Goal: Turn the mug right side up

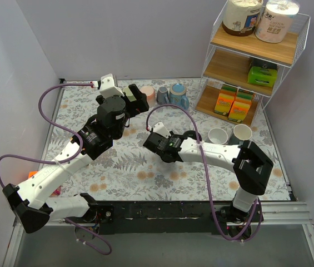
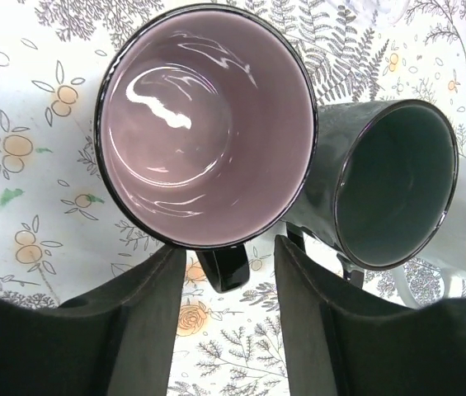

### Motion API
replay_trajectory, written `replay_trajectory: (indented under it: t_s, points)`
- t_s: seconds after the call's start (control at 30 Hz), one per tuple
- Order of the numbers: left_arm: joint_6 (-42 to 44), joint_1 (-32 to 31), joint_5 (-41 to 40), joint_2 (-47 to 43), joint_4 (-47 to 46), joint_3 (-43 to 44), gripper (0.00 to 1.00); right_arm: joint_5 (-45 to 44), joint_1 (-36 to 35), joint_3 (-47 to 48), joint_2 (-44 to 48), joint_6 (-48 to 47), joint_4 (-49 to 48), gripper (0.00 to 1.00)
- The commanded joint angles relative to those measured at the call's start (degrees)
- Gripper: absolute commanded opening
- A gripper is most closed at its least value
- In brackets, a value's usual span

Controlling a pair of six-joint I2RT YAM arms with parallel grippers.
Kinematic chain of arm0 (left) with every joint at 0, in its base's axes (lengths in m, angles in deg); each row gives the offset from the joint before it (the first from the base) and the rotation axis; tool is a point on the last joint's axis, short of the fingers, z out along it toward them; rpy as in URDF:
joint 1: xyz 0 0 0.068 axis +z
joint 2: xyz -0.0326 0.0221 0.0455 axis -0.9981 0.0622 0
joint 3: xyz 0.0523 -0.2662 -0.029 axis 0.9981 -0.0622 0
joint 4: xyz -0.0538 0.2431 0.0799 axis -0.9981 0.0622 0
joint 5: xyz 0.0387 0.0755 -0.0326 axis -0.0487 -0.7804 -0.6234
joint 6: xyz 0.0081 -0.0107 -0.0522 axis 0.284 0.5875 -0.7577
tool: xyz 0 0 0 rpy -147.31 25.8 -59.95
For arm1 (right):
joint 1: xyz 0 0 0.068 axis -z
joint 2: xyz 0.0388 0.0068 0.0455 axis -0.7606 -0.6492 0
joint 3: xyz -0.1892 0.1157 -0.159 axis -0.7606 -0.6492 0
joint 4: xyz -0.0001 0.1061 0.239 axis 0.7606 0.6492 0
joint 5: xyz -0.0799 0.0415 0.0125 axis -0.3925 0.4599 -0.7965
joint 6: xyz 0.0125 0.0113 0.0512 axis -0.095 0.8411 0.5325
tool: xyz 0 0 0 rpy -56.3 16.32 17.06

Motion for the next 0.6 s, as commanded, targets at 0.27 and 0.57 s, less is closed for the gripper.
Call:
replay_trajectory:
  t_s: [0.27, 0.57]
  points:
    - [-0.99, 1.37, 1.41, 1.08, 1.54, 1.56, 0.98, 7.17, 0.01, 6.72, 8.99, -1.70, -3.21, 0.72]
    - [-4.95, 12.70, 16.95, 7.05, 5.50, 1.91, 0.98, 16.05, 7.19, 5.86, 17.87, 2.51, -3.82, 0.75]
